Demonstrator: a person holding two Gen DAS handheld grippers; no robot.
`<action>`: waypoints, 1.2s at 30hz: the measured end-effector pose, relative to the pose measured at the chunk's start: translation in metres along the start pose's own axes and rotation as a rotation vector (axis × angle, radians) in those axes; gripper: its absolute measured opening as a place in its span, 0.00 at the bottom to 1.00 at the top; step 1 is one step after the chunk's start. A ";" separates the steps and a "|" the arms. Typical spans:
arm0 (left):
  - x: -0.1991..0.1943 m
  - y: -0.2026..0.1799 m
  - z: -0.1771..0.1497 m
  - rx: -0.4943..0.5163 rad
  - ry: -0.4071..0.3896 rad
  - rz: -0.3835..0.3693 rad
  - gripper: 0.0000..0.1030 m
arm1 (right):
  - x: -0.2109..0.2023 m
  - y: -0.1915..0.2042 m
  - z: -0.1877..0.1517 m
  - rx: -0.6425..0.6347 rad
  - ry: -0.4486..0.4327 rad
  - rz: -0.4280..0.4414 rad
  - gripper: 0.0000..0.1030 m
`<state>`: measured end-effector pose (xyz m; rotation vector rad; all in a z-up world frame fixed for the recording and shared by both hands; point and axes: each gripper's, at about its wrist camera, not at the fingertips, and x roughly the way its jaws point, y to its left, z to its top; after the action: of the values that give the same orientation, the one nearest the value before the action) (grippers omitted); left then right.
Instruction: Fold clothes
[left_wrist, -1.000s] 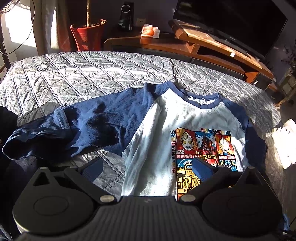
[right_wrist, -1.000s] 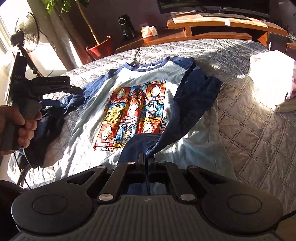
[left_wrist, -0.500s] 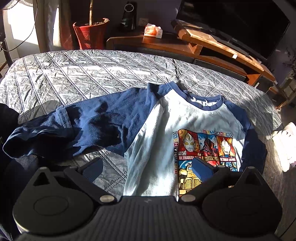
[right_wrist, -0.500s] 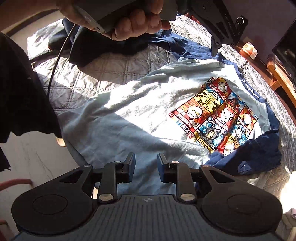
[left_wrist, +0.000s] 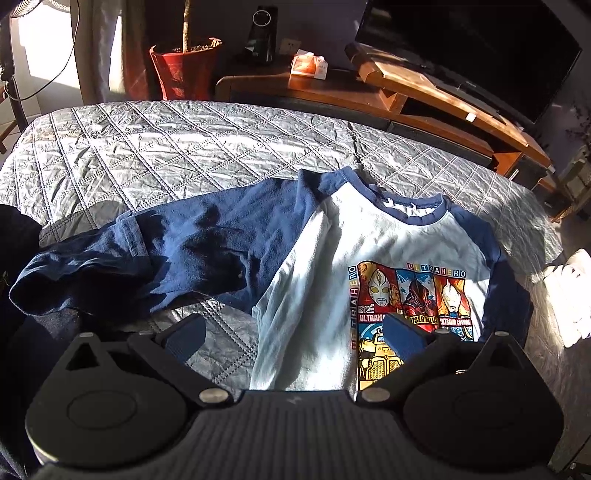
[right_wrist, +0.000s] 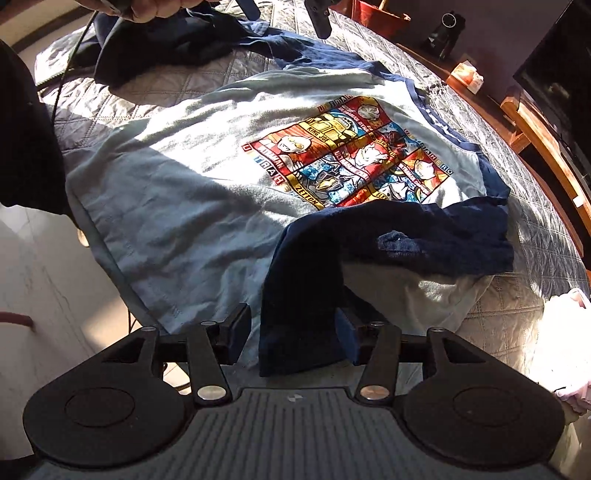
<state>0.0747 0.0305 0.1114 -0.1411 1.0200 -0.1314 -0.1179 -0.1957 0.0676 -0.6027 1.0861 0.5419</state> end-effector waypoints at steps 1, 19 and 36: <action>0.001 -0.001 0.000 0.003 0.001 0.000 0.99 | 0.004 0.004 0.001 -0.018 0.011 0.020 0.58; 0.003 -0.006 0.000 0.016 0.002 0.001 0.99 | -0.019 0.029 0.045 0.183 -0.062 0.142 0.04; -0.003 0.004 0.002 -0.012 -0.007 -0.004 0.99 | -0.024 -0.032 0.003 0.725 -0.293 0.045 0.57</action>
<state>0.0752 0.0353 0.1144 -0.1545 1.0135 -0.1289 -0.1033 -0.2192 0.0963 0.1341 0.9316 0.2310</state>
